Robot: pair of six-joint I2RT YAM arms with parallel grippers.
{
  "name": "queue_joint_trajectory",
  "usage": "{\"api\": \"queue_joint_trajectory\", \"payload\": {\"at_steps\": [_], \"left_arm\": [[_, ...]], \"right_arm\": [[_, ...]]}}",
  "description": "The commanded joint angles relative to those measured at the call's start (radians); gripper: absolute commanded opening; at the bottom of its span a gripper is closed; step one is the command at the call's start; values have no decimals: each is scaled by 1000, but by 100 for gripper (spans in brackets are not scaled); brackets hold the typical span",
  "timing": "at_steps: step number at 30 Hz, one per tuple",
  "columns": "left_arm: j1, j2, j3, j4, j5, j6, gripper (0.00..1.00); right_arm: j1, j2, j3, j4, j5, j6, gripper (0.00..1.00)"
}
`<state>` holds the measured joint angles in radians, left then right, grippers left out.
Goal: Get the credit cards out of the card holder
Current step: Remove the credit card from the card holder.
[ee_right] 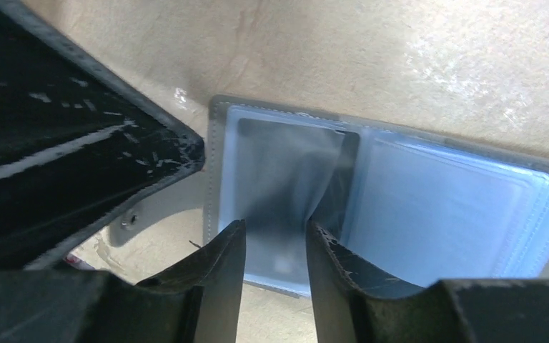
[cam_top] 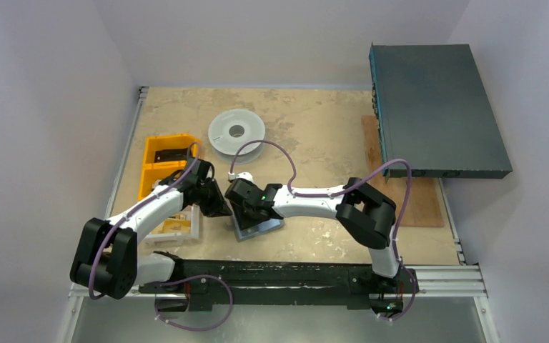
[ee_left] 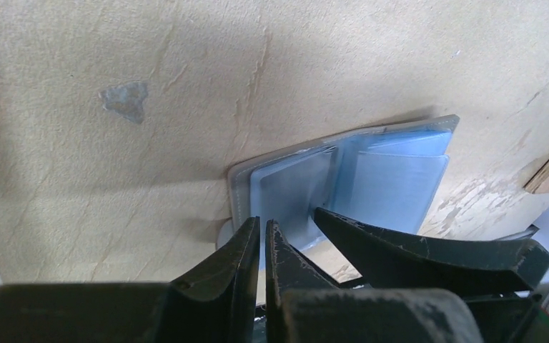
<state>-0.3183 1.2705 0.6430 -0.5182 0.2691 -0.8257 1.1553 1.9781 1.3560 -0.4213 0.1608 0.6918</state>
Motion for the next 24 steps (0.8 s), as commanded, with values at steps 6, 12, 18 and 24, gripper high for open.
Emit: {"api": "queue_joint_trajectory", "payload": {"at_steps": [6, 12, 18, 24], "left_arm": [[-1, 7, -19, 40, 45, 18, 7], [-5, 12, -38, 48, 45, 17, 6], [-8, 8, -52, 54, 38, 10, 6], [-8, 0, -42, 43, 31, 17, 6]], "right_arm": [[-90, -87, -159, 180, -219, 36, 25], [-112, -94, -186, 197, -236, 41, 14], [-105, -85, -135, 118, -132, 16, 13], [-108, -100, -157, 163, -191, 37, 1]]}}
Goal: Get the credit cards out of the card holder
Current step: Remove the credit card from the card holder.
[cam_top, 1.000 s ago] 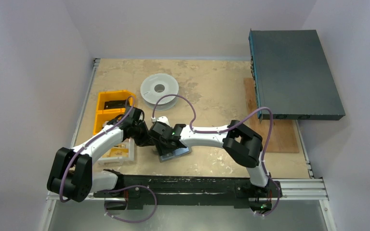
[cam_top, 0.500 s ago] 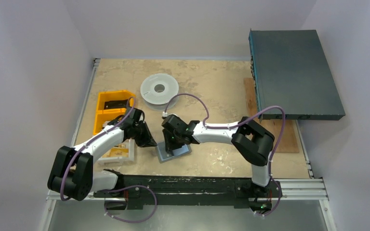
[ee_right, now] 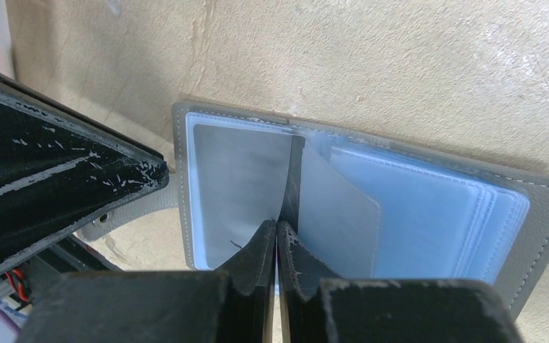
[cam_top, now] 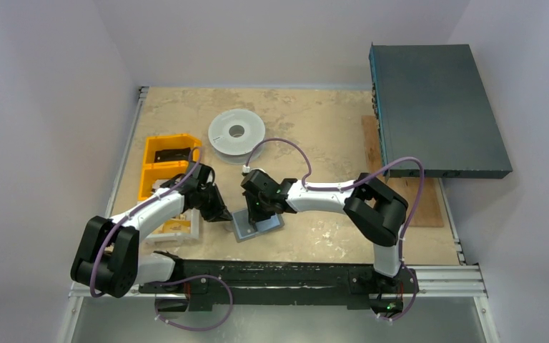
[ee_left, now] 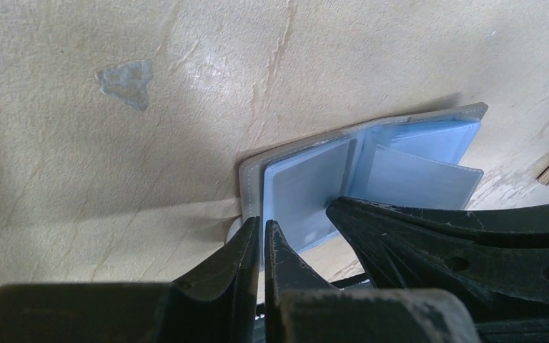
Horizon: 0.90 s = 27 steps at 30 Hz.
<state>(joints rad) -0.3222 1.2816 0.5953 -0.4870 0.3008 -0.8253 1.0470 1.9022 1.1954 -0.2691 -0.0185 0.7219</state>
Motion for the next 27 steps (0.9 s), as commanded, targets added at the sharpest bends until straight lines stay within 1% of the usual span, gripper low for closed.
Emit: {"api": "queue_joint_trajectory", "payload": {"at_steps": [1, 5, 14, 22, 25, 27], "left_arm": [[-4, -9, 6, 11, 2, 20, 6], [-4, -4, 8, 10, 8, 30, 6], [-5, -7, 8, 7, 19, 48, 6], [-5, -7, 11, 10, 40, 60, 9], [-5, -19, 9, 2, 30, 56, 10], [-5, -22, 11, 1, 26, 54, 10]], "right_arm": [[0, -29, 0, 15, -15, 9, 0], [-8, -48, -18, 48, -45, 23, 0], [-25, -128, -57, 71, -33, 51, 0], [-33, -130, -70, 85, -60, 50, 0], [-32, -117, -54, 76, -40, 24, 13], [-22, -101, -28, 60, -33, 12, 18]]}}
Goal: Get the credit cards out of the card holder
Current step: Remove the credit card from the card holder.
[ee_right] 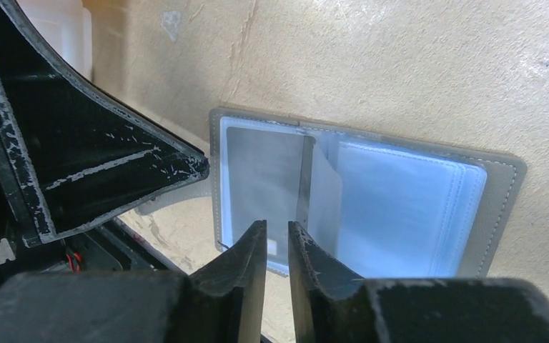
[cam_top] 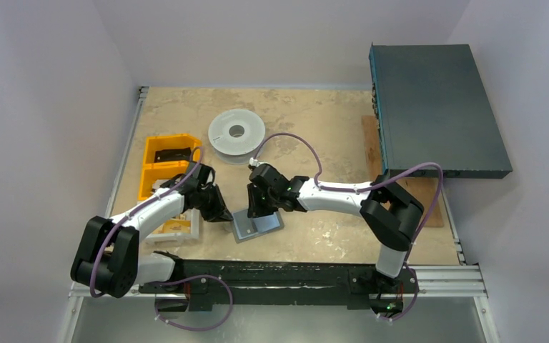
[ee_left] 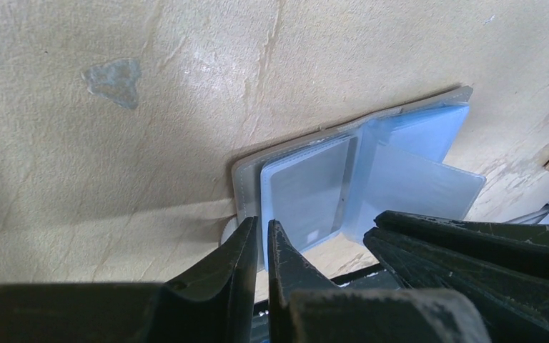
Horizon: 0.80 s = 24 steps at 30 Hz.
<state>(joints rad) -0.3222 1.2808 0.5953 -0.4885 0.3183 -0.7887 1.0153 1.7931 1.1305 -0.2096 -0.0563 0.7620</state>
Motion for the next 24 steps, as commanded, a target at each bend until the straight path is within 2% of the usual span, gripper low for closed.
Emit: {"api": "queue_joint_trajectory", "payload": {"at_steps": [1, 8, 17, 24], "left_arm": [[-5, -21, 12, 0, 7, 17, 10], [10, -51, 35, -55, -57, 1, 9], [54, -114, 207, -186, -104, 47, 10], [152, -119, 261, -210, -69, 74, 10]], "right_arm": [[16, 19, 52, -13, 16, -37, 20], [95, 98, 174, -157, 196, -80, 37], [174, 171, 304, -294, 365, -96, 56], [202, 228, 372, -356, 412, -96, 58]]}}
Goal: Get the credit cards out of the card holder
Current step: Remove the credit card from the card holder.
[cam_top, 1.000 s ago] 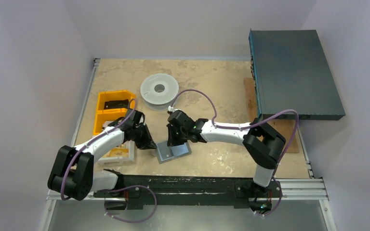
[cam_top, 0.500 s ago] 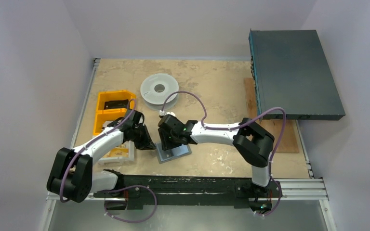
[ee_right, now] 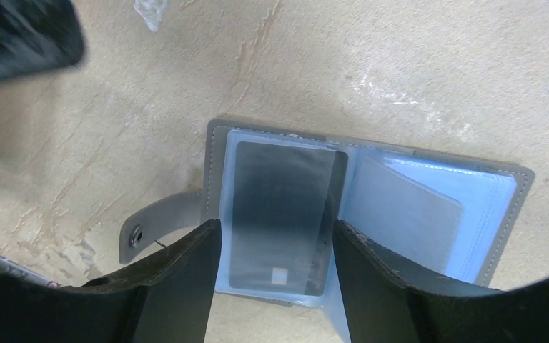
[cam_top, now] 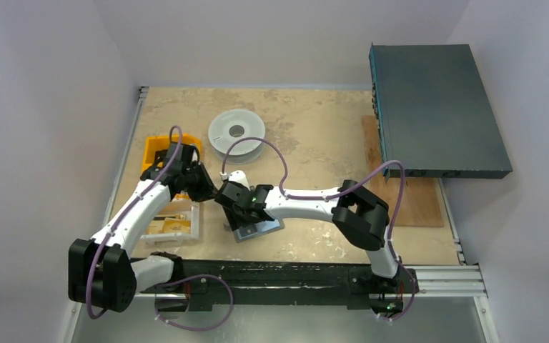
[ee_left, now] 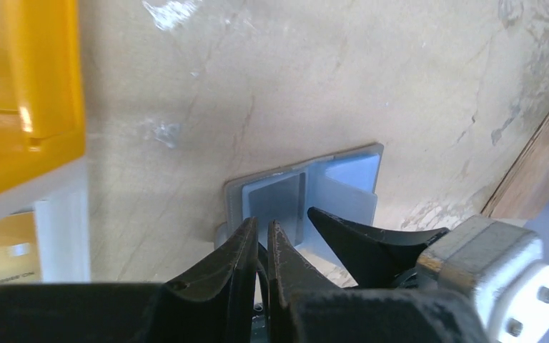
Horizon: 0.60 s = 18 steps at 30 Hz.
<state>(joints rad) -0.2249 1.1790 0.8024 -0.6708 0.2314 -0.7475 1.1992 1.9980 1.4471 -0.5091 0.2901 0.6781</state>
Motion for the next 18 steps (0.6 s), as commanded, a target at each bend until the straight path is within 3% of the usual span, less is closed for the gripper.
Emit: {"api": "queue_joint_trajectory", "payload": {"at_steps": [1, 8, 14, 18], "left_arm": [[74, -19, 60, -27, 27, 34, 10], [176, -13, 118, -36, 88, 52, 10], [183, 4, 131, -33, 106, 63, 10], [183, 14, 116, -18, 125, 65, 10]], "right_arm": [[20, 27, 56, -52, 62, -12, 59], [21, 50, 44, -34, 29, -1, 60], [22, 81, 74, -80, 26, 1, 60], [22, 65, 46, -46, -6, 4, 72]]}}
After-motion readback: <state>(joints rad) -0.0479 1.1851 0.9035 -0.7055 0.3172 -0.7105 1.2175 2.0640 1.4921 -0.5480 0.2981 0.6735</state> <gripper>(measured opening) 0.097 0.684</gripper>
